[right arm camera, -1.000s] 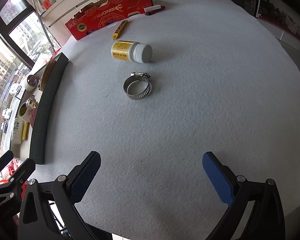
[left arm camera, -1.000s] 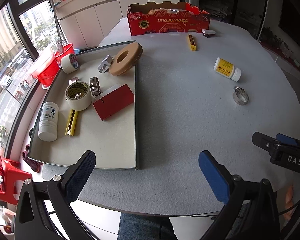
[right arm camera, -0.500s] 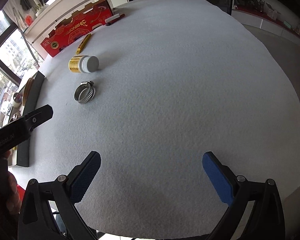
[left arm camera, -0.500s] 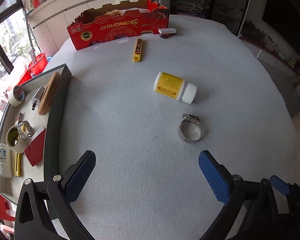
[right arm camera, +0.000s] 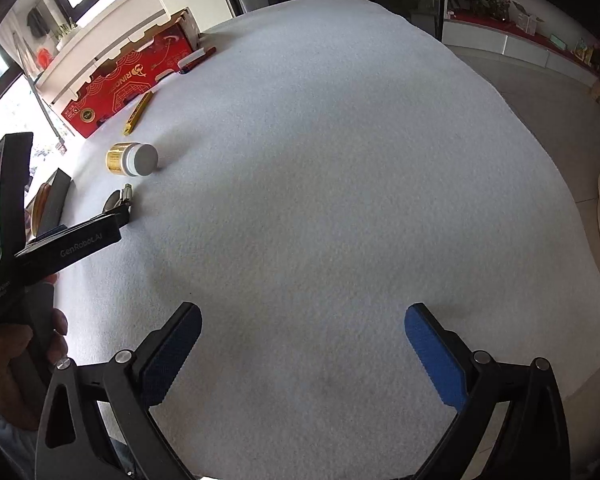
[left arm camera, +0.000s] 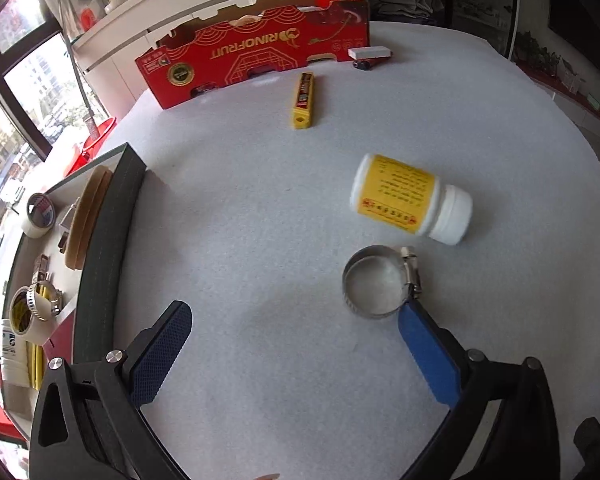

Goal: Organize rigid objects
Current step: 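Grasp the second hose clamp with the left gripper while the right grasps the yellow-labelled bottle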

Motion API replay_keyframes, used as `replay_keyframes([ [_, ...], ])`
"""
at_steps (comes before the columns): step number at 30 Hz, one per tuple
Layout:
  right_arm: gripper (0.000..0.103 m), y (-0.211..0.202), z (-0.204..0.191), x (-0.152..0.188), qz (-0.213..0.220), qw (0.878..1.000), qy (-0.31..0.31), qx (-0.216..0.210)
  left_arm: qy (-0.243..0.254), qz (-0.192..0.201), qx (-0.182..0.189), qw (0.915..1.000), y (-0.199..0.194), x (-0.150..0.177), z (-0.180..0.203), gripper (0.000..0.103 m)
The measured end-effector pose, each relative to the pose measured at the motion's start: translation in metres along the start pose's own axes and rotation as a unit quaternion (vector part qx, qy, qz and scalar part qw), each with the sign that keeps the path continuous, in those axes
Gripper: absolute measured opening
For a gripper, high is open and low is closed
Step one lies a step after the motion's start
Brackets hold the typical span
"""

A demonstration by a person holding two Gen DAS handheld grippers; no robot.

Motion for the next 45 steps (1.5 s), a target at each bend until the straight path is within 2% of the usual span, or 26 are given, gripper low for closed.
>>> replay_keyframes([
  [1,0.102,0.001,-0.006,-0.003,0.002,1.000,-0.005,-0.005,-0.012,0.001,-0.004,0.9999,0.001,0.001,-0.012,0.103],
  [4,0.102,0.003,-0.031,-0.018,0.010,0.999,-0.029,-0.018,-0.034,-0.006,0.017,0.9993,0.004,0.003,-0.022,0.103],
  [10,0.102,0.002,-0.076,-0.058,0.032,0.997,-0.070,-0.033,0.010,0.010,0.006,0.9999,0.002,-0.008,-0.002,0.103],
  [14,0.102,-0.002,-0.072,-0.068,0.038,0.997,-0.053,-0.035,0.018,0.037,0.033,0.9986,-0.011,-0.016,0.013,0.103],
  [19,0.102,0.001,-0.052,-0.062,0.026,0.999,-0.030,-0.029,0.019,0.035,0.064,0.9972,-0.016,-0.018,0.028,0.103],
  [22,0.102,0.004,-0.041,-0.061,0.021,0.999,-0.020,-0.023,0.027,0.014,0.059,0.9978,-0.001,-0.021,0.042,0.103],
  [24,0.102,0.005,-0.036,-0.061,0.018,1.000,-0.014,-0.021,0.038,-0.006,0.041,0.9984,0.015,-0.020,0.048,0.103],
  [25,0.102,0.004,-0.035,-0.061,0.017,1.000,-0.012,-0.022,0.028,0.013,0.045,0.9985,0.015,-0.025,0.046,0.103],
  [29,0.102,0.004,-0.039,-0.067,0.021,0.999,-0.015,-0.022,-0.019,0.015,0.033,0.9992,0.019,-0.028,0.013,0.103],
  [31,0.102,0.006,-0.050,-0.073,0.023,0.999,-0.025,-0.030,-0.048,0.017,0.030,0.9983,0.019,-0.029,-0.008,0.103],
  [33,0.102,0.011,-0.067,-0.082,0.026,0.998,-0.042,-0.038,-0.071,0.011,0.051,0.9961,0.023,-0.028,-0.018,0.103],
  [40,0.102,0.036,-0.133,-0.111,0.019,0.992,-0.113,-0.049,-0.054,0.032,0.060,0.9962,0.022,-0.028,-0.018,0.103],
  [45,0.102,0.054,-0.174,-0.118,0.000,0.983,-0.173,-0.059,-0.050,0.034,0.064,0.9962,0.022,-0.027,-0.017,0.103],
])
Point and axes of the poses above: each gripper's, at about its wrist camera, not at the fingertips, and y roughly the way its jaws point, z to its right, x to its underside, the point moved 9 cm from there along y, roughly the way its jaws point, and after that the axes turned 10 degrees about x, right-handed, at the moved point
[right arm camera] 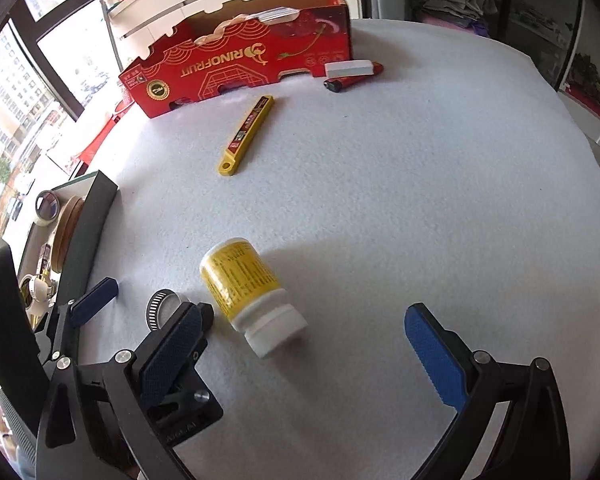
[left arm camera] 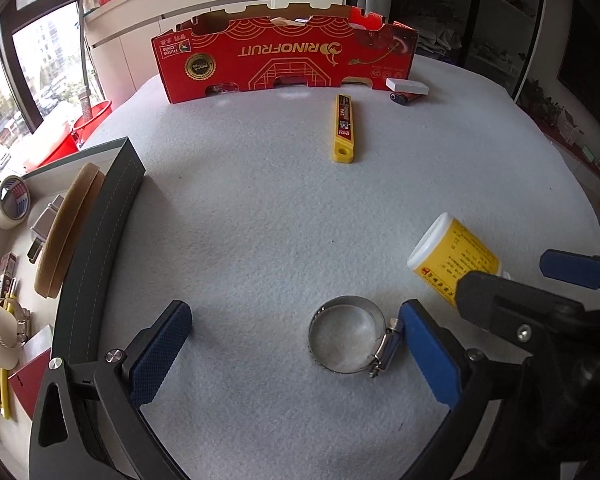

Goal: Organize rigid objects
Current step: 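Grasp the second hose clamp with the left gripper while the right grasps the yellow-labelled bottle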

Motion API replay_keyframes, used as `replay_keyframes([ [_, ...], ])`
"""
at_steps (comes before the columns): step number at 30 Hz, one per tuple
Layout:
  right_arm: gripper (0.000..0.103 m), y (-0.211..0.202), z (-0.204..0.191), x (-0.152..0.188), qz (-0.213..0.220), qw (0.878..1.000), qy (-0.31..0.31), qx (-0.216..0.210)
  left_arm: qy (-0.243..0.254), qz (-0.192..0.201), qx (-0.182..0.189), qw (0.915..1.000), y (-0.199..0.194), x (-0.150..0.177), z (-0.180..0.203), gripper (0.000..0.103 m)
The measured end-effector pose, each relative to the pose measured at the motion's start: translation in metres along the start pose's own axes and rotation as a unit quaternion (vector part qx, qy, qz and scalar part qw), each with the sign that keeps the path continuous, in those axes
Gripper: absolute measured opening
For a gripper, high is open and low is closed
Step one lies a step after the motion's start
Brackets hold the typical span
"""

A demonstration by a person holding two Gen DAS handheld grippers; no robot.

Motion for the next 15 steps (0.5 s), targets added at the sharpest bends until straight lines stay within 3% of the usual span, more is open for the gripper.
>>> replay_keyframes([
  [4,0.101,0.017,-0.018,-0.006,-0.019,0.999,-0.040,0.010,0.002,0.007,0.000,1.0000,0.000,0.000,0.000,0.103],
  [6,0.096,0.023,-0.022,-0.006,-0.031,0.999,-0.041,0.007,0.003,0.010,0.001,0.9999,0.000,0.000,0.000,0.103],
  [8,0.074,0.020,-0.022,-0.007,-0.026,0.999,-0.043,0.016,0.005,0.009,0.002,0.9999,0.000,0.000,0.001,0.103],
  [9,0.046,0.019,-0.019,-0.007,-0.022,0.997,-0.054,0.047,0.005,0.008,0.002,1.0000,-0.001,0.001,0.001,0.103],
  [10,0.037,0.017,-0.016,-0.006,-0.017,0.995,-0.065,0.068,0.004,0.007,0.002,1.0000,-0.001,0.001,0.001,0.103],
  [15,0.037,0.006,0.020,0.011,-0.035,0.999,0.011,0.025,0.000,-0.003,0.000,1.0000,0.000,0.000,0.003,0.103],
])
Point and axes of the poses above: each gripper's, at about its wrist camera, not at the fingertips, and y roughly the way its jaws point, z to its right, x to its underside, the point moved 9 cm from there along y, roughly the way its jaws point, and after that the axes turned 10 degrees about x, right-handed, at the moved point
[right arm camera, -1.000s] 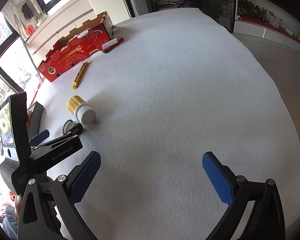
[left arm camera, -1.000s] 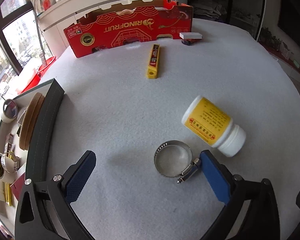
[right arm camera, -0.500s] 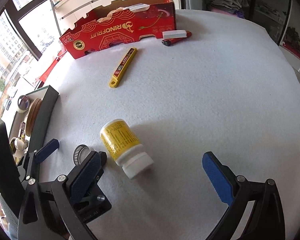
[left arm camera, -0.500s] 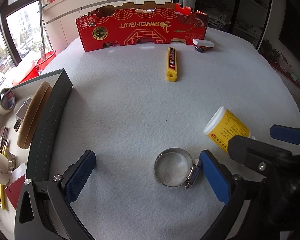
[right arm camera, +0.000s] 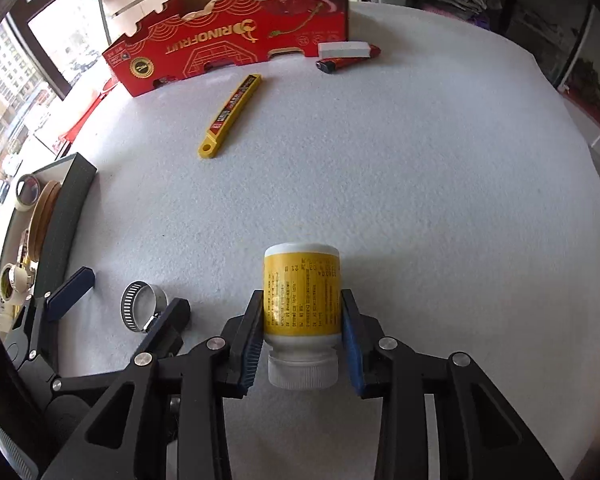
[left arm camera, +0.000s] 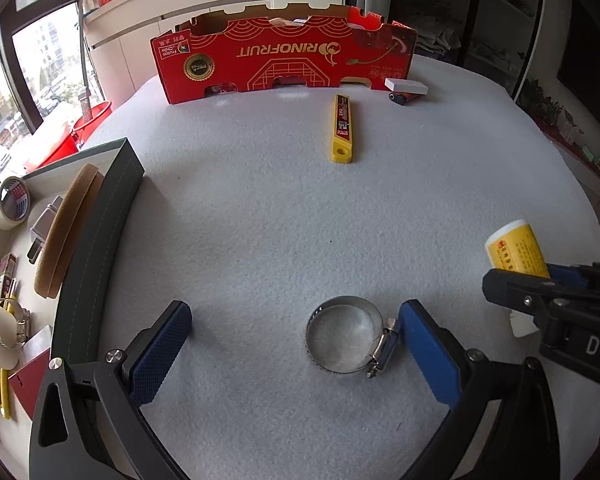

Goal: Organize rigid objects
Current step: 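Carry the clamp and yellow-labelled bottle into the tray and release both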

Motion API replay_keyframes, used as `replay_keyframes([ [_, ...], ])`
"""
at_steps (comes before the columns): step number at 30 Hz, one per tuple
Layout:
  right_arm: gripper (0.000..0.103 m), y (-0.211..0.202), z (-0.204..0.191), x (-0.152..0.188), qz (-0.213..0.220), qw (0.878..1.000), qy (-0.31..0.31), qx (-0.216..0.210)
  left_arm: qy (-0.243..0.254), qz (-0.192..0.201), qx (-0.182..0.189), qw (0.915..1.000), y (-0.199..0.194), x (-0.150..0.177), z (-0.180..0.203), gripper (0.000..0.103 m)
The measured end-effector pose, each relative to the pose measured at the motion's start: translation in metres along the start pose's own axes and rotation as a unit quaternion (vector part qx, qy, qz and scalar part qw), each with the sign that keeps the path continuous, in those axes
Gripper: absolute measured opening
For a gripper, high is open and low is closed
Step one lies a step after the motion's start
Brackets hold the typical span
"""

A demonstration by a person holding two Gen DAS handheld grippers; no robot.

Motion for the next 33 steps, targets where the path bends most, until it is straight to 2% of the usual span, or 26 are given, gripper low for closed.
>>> replay_keyframes([
  [3,0.037,-0.010,0.025,0.021,0.000,0.999,0.035,-0.002,0.010,-0.016,0.007,0.9998,0.003,0.000,0.007,0.102],
  [6,0.037,-0.022,0.039,0.045,0.000,0.998,0.059,-0.012,0.022,-0.024,0.019,0.9993,-0.002,0.002,0.017,0.087],
  [7,0.037,-0.027,0.042,0.051,0.001,0.998,0.066,-0.017,0.031,-0.024,0.025,0.9989,-0.005,0.003,0.022,0.071],
  [8,0.037,-0.031,0.044,0.058,0.003,0.997,0.073,-0.022,0.040,-0.026,0.032,0.9984,-0.008,0.004,0.028,0.046],
  [14,0.037,-0.055,0.045,0.088,0.011,0.995,0.091,-0.035,0.043,-0.053,0.048,0.9965,-0.030,0.034,0.039,0.047],
  [24,0.037,-0.086,0.033,0.124,0.023,0.995,0.091,-0.035,0.060,-0.045,0.089,0.9932,-0.099,0.089,0.067,0.048],
  [29,0.037,-0.101,0.028,0.132,0.032,0.995,0.089,-0.027,0.074,-0.029,0.099,0.9918,-0.124,0.098,0.073,0.048],
  [33,0.037,-0.109,0.019,0.132,0.036,0.995,0.086,-0.025,0.066,-0.017,0.098,0.9928,-0.139,0.099,0.063,0.048],
])
Point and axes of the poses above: each gripper's, at about its wrist camera, not at the fingertips, and y roughly the way its jaws point, z to its right, x to its underside, the point moved 9 cm from there along y, roughly the way its jaws point, and after that the axes turned 10 degrees about x, right-handed, at the moved point
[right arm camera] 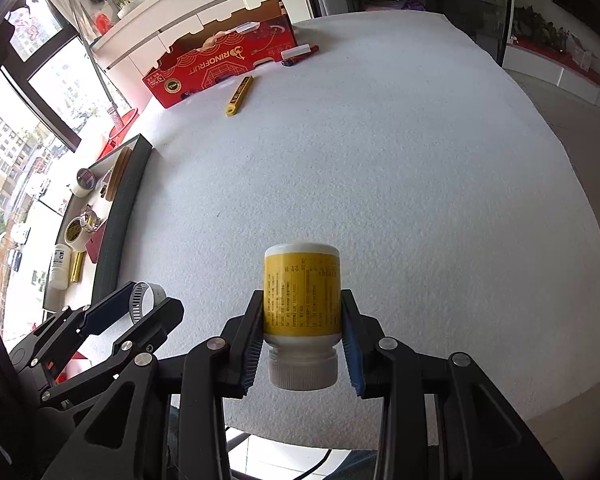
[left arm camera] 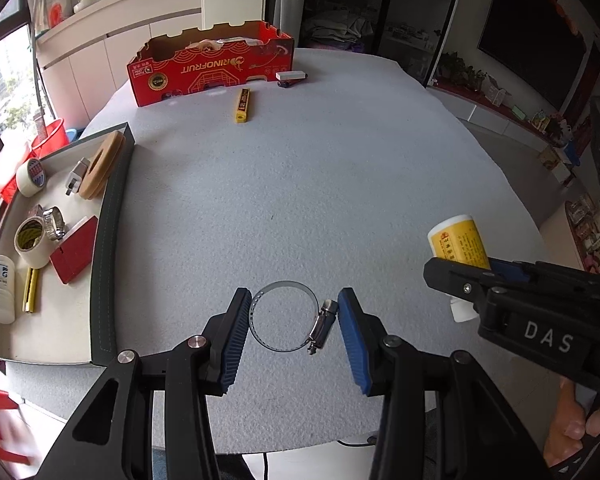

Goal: Organize rigid objects
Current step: 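Carry the clamp and yellow-labelled bottle into the tray and release both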

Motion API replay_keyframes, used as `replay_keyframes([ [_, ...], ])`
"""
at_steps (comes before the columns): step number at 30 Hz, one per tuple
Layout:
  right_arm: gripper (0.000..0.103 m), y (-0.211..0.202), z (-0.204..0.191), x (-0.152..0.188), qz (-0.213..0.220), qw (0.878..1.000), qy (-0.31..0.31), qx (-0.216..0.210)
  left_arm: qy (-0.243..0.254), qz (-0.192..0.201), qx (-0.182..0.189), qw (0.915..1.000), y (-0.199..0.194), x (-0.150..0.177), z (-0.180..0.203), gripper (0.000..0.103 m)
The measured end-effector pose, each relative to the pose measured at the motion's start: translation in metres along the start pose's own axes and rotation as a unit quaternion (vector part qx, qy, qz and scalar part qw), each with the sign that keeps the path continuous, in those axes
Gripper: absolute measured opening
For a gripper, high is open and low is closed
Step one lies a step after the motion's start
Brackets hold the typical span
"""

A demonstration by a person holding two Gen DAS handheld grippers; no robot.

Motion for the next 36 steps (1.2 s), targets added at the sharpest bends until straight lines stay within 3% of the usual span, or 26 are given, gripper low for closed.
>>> replay_keyframes([
  [11,0.037,-0.021,-0.050,-0.003,0.017,0.999,-0.042,-0.006,-0.060,0.034,-0.032,0.9971,-0.039,0.001,-0.057,0.048],
  [23,0.037,-0.028,-0.133,-0.013,0.021,0.994,-0.105,-0.032,-0.123,0.067,-0.078,0.9871,-0.076,0.008,-0.127,0.048],
  [28,0.037,-0.029,-0.168,-0.018,0.024,0.990,-0.132,-0.043,-0.148,0.078,-0.097,0.9810,-0.089,0.010,-0.162,0.048],
  [36,0.037,-0.019,-0.237,-0.030,0.026,0.982,-0.172,-0.076,-0.196,0.090,-0.151,0.9647,-0.102,0.010,-0.234,0.048],
])
Point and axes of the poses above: each gripper's, at about its wrist camera, not at the fingertips, and y roughly the way its jaws point, z to its right, x to its underside, the point moved 9 cm from there along y, roughly the way its jaws point, and after that the axes turned 10 degrees about x, right-handed, at the moved point
